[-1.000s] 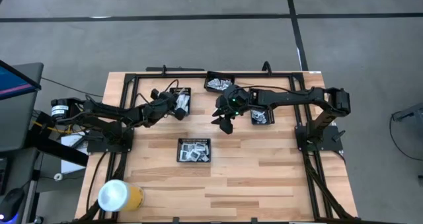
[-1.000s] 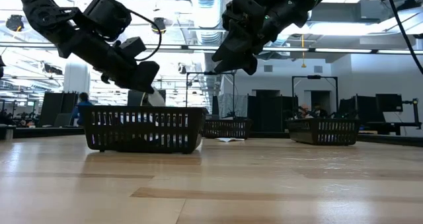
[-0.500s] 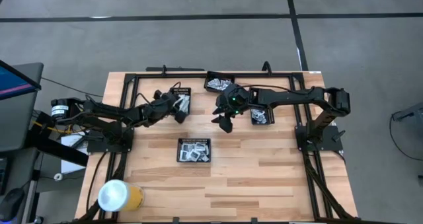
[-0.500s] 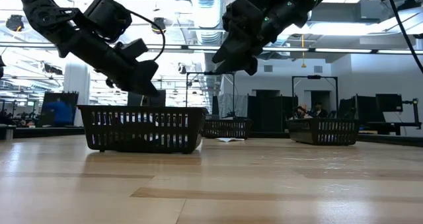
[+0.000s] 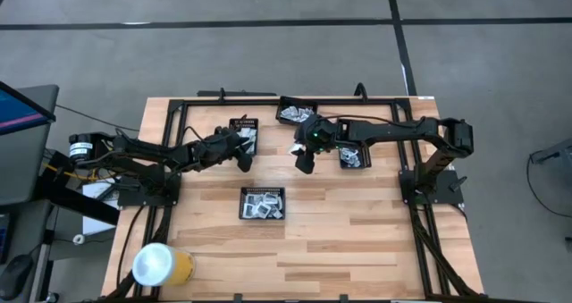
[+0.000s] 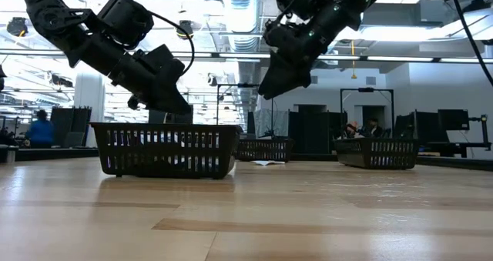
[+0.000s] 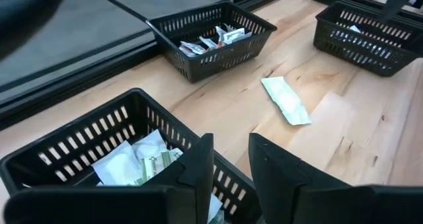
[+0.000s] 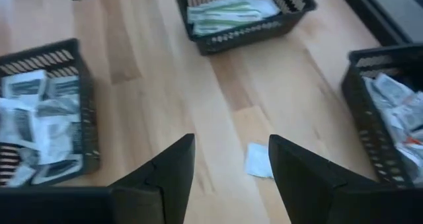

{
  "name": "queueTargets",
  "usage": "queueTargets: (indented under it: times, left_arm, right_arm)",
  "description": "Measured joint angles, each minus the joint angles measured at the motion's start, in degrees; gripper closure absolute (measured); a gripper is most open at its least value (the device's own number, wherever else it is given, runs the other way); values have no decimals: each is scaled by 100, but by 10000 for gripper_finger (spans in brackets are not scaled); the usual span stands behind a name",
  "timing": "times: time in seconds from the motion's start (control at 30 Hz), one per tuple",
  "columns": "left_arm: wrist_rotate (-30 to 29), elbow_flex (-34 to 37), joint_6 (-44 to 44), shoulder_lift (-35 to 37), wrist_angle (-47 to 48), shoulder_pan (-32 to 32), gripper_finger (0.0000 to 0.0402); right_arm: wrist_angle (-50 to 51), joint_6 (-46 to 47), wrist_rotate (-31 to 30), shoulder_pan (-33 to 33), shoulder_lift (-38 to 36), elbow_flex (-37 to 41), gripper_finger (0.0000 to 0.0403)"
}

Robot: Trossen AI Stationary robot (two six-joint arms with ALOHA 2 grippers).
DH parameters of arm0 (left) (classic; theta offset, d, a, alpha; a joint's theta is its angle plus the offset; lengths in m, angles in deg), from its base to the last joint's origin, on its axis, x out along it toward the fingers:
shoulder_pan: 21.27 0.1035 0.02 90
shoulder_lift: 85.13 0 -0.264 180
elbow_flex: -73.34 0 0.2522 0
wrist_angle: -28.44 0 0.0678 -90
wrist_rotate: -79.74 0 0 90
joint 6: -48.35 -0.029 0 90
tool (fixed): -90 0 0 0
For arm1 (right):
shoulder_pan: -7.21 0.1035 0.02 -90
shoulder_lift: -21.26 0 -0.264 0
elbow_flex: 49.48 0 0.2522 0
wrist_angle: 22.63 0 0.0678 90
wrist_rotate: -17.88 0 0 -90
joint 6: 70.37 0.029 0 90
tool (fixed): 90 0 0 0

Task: Pick & Place First Aid Supplies
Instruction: Put the green bandage into the left black bin

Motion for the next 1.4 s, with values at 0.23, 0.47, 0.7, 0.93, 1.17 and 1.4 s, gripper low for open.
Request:
queueTargets:
  times: [0.23, 0.47, 0.7, 0.93, 1.17, 1.4]
  left_arm:
    - [0, 0, 0, 0, -9, -8, 306]
    - [8, 2, 0, 0, -26, -126, 306]
    - [42, 2, -17, 0, -16, -192, 306]
    - [40, 2, -17, 0, -5, -209, 306]
    - [44, 2, -19, 0, -1, -321, 306]
    - [48, 2, -17, 0, 2, -323, 306]
  right_arm:
    - [60, 4, -63, -6, 372, 14, 222]
    - [-35, 416, -111, 77, 951, 8, 211]
    - [-221, 383, -579, -64, 960, -4, 186]
    - [-397, 214, -560, -116, 1383, 7, 173]
    - [-372, 234, -550, -106, 1993, -30, 183]
    - [-297, 370, -515, -39, 2278, -39, 213]
